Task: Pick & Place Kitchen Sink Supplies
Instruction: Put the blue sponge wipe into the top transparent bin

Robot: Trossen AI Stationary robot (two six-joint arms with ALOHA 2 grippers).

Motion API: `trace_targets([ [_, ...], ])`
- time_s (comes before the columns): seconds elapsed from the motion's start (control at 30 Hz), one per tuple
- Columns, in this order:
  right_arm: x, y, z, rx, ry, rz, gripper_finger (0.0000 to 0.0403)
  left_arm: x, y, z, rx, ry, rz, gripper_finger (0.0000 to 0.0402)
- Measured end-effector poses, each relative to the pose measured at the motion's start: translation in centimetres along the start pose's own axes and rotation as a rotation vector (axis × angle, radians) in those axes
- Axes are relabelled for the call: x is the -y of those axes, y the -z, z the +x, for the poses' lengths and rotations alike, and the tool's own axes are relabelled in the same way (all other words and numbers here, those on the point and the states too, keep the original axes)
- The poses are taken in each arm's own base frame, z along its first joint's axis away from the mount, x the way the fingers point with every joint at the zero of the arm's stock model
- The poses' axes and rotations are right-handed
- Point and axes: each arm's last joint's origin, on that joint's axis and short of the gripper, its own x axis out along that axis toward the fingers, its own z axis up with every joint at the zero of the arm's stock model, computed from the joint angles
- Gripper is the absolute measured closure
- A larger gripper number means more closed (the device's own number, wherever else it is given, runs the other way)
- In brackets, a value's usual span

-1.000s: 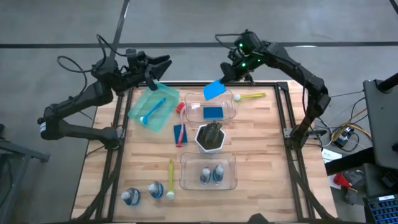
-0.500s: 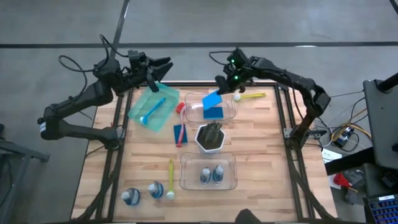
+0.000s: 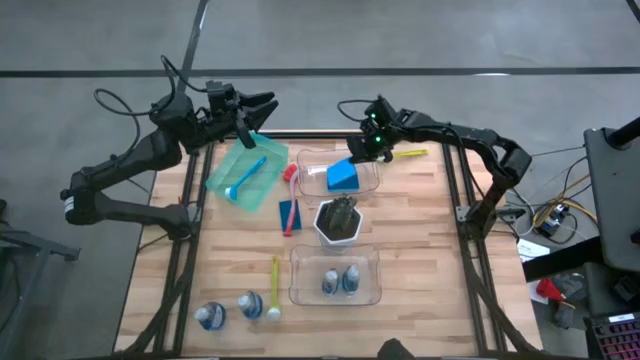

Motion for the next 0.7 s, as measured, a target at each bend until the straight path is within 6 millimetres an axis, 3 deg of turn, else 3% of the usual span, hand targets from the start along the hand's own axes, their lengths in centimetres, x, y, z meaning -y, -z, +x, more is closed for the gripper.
trace_targets([
  [0.7, 2.7, 0.7, 2.1, 0.038, -0.044, 0.035, 0.0394, 0.0, 0.0, -0.1, 0.002, 0.0, 0.021, 0.0245],
])
